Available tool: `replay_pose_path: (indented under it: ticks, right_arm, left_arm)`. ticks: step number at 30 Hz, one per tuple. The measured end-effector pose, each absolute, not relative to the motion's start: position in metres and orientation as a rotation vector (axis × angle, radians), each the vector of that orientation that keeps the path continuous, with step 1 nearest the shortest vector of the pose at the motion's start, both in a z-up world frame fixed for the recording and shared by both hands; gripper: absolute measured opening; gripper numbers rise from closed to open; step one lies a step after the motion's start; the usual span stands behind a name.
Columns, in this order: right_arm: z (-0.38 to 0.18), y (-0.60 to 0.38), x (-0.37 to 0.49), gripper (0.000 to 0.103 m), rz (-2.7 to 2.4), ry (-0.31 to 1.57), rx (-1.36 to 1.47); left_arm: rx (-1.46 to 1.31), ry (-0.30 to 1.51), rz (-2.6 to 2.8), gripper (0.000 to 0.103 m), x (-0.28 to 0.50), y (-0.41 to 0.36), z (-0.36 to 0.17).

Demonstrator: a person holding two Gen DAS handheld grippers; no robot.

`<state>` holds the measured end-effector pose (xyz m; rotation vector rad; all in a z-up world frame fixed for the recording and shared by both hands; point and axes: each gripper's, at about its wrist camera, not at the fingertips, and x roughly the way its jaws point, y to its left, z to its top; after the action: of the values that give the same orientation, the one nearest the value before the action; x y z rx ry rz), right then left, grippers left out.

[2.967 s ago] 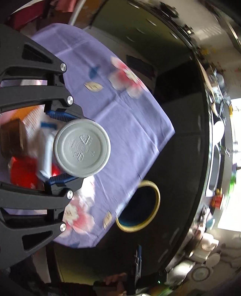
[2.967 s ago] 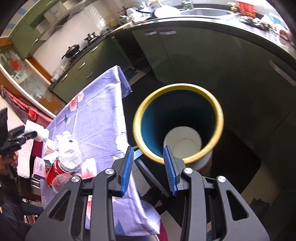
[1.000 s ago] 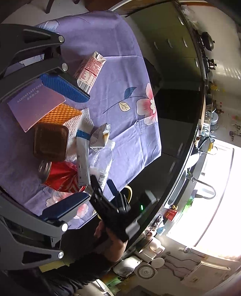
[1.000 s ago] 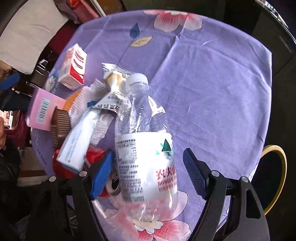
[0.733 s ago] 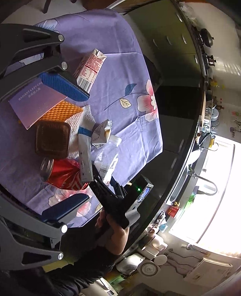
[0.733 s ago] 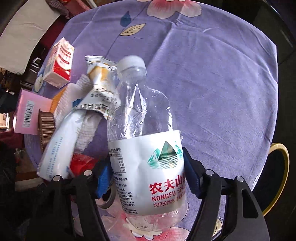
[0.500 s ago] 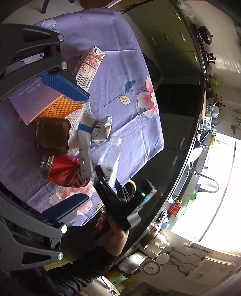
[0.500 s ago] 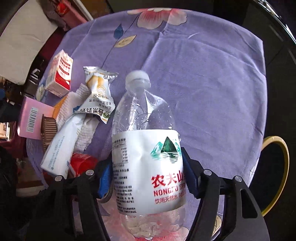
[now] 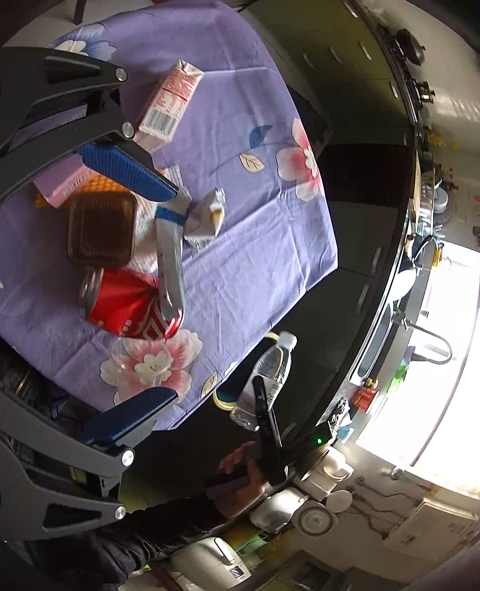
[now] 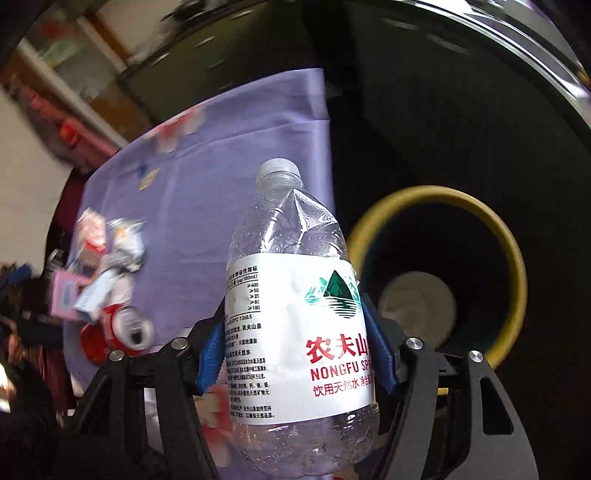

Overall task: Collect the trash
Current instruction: 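Carry the water bottle over the bin and open the right gripper, then grasp the pink cosmetic box with the left gripper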

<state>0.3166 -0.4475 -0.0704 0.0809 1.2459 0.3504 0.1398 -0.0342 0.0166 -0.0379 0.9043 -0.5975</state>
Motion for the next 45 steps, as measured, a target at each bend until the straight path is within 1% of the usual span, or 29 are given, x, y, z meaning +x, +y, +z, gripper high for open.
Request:
replay_pose_path:
  ticks: [7, 13, 17, 19, 24, 31, 34, 39, 45]
  right_arm:
    - [-0.119, -0.527, 0.344, 0.065, 0.133, 1.293, 0.178]
    - [-0.163, -0.537, 0.366, 0.064, 0.084, 1.33, 0.199]
    - [-0.177, -0.539, 0.374, 0.065, 0.065, 1.321, 0.202]
    - [-0.176, -0.541, 0.373, 0.072, 0.017, 1.303, 0.182]
    - [-0.145, -0.541, 0.345, 0.072, 0.057, 1.233, 0.242]
    - [-0.095, -0.522, 0.264, 0.074, 0.187, 1.11, 0.279]
    - [-0.087, -0.51, 0.229, 0.075, 0.22, 1.089, 0.282]
    - [-0.089, -0.497, 0.193, 0.076, 0.247, 1.075, 0.275]
    - [-0.1, -0.487, 0.186, 0.075, 0.276, 1.097, 0.259]
  left_arm:
    - [-0.061, 0.919, -0.653, 0.096, 0.147, -0.061, 0.02]
    - [-0.049, 0.916, -0.679, 0.096, 0.148, -0.075, 0.022]
    - [-0.049, 0.92, -0.683, 0.096, 0.149, -0.082, 0.021]
    - [-0.029, 0.909, -0.694, 0.096, 0.146, -0.086, 0.022]
    - [-0.005, 0.896, -0.733, 0.096, 0.139, -0.096, 0.024]
    - [-0.009, 0.909, -0.792, 0.096, 0.126, -0.106, 0.018]
    - [-0.001, 0.924, -0.773, 0.096, 0.122, -0.105, 0.015]
    - [0.005, 0.949, -0.656, 0.096, 0.119, -0.079, 0.006]
    - [-0.047, 1.025, -0.533, 0.096, 0.127, -0.032, -0.016]
